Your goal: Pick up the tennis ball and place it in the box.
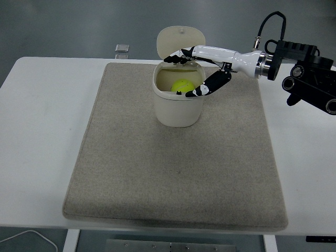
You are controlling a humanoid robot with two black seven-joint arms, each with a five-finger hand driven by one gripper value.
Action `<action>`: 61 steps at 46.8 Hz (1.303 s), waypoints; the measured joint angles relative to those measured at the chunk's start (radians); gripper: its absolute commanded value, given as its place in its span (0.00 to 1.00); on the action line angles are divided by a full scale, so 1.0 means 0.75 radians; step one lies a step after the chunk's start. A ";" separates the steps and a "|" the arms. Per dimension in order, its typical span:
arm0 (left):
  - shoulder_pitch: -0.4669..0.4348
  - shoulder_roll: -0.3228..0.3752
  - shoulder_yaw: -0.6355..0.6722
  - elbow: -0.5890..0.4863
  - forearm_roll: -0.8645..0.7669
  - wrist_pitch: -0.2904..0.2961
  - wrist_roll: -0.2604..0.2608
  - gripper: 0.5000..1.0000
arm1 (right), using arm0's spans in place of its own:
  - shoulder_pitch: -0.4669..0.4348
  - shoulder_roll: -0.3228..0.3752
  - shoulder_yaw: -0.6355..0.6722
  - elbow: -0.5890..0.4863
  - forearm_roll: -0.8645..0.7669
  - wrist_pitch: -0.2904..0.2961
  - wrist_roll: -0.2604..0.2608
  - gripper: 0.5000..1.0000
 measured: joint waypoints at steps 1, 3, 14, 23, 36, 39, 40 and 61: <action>0.000 0.000 0.000 0.000 0.000 0.000 0.000 0.99 | 0.002 -0.011 0.001 0.005 0.006 0.007 0.000 0.78; 0.000 0.000 0.000 0.000 0.000 0.000 0.000 0.99 | 0.005 -0.041 0.008 0.013 0.027 0.040 0.000 0.77; 0.000 0.000 0.000 0.000 0.000 0.000 0.000 0.99 | 0.052 -0.155 0.012 0.025 0.249 0.331 -0.011 0.81; 0.000 0.000 0.000 0.000 0.000 0.000 0.000 0.99 | 0.030 -0.267 0.018 0.053 0.285 0.452 -0.030 0.81; 0.000 0.000 0.000 0.000 -0.001 0.000 0.000 0.99 | -0.055 -0.305 0.023 0.022 0.657 0.442 -0.259 0.81; 0.001 0.000 0.000 0.000 -0.001 0.000 0.000 0.99 | -0.066 -0.306 0.023 -0.003 0.783 0.430 -0.317 0.81; 0.000 0.000 0.000 0.000 -0.001 0.000 0.000 0.99 | -0.070 -0.306 0.023 -0.010 0.818 0.427 -0.327 0.81; 0.000 0.000 0.000 0.000 0.000 0.000 0.000 0.99 | -0.168 -0.227 0.029 -0.203 1.362 0.340 -0.414 0.81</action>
